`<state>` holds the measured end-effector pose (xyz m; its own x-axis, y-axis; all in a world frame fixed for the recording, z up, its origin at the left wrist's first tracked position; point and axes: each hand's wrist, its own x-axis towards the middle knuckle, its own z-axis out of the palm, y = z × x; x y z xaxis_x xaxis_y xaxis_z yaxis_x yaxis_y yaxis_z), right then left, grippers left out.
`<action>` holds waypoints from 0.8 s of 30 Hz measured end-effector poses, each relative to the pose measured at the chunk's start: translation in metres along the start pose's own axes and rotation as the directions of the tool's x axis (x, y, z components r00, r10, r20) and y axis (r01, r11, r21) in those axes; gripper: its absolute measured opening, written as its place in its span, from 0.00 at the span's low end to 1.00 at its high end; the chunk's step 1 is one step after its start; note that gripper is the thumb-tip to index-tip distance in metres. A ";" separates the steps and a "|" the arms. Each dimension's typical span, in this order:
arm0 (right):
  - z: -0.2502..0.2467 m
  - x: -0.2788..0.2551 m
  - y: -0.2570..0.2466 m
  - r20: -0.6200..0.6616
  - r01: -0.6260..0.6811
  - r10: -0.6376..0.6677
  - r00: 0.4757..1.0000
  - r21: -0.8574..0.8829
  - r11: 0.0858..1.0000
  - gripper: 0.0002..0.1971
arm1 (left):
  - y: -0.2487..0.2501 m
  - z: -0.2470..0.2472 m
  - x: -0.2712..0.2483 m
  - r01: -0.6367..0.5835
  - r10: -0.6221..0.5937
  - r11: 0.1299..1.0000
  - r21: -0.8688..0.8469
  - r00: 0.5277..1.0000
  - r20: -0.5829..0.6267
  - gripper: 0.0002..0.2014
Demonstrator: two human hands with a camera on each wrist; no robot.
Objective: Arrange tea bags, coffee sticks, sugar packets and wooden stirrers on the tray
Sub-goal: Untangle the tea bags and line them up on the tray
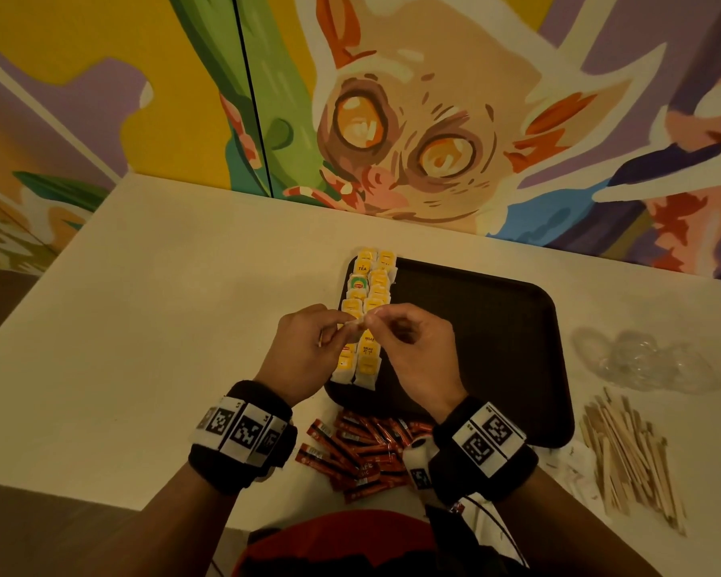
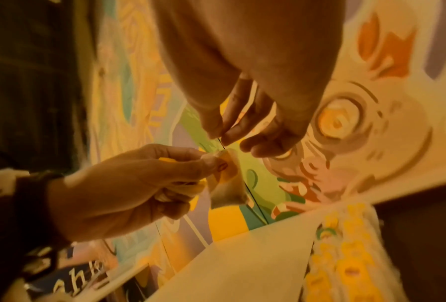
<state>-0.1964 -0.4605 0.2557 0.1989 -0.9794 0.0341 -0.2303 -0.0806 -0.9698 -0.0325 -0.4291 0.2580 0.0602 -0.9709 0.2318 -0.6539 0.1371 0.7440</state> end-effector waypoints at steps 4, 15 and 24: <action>-0.008 0.007 -0.009 0.086 0.099 -0.090 0.992 -0.106 0.989 0.03 | -0.002 -0.002 0.001 -0.055 0.052 0.998 0.032 0.995 0.088 0.07; -0.028 0.035 -0.024 0.388 -0.406 0.326 0.862 0.144 0.903 0.05 | 0.016 -0.021 0.007 -0.148 0.159 0.978 -0.150 0.985 0.063 0.09; -0.015 0.027 -0.013 0.479 -0.582 0.369 0.796 0.439 0.685 0.09 | 0.012 -0.017 0.008 -0.138 0.135 0.987 -0.088 0.990 -0.042 0.09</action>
<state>-0.2018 -0.4889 0.2733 0.5296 -0.7211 -0.4468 0.1445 0.5957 -0.7901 -0.0270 -0.4313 0.2799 0.0028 -0.9346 0.3557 -0.5873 0.2864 0.7570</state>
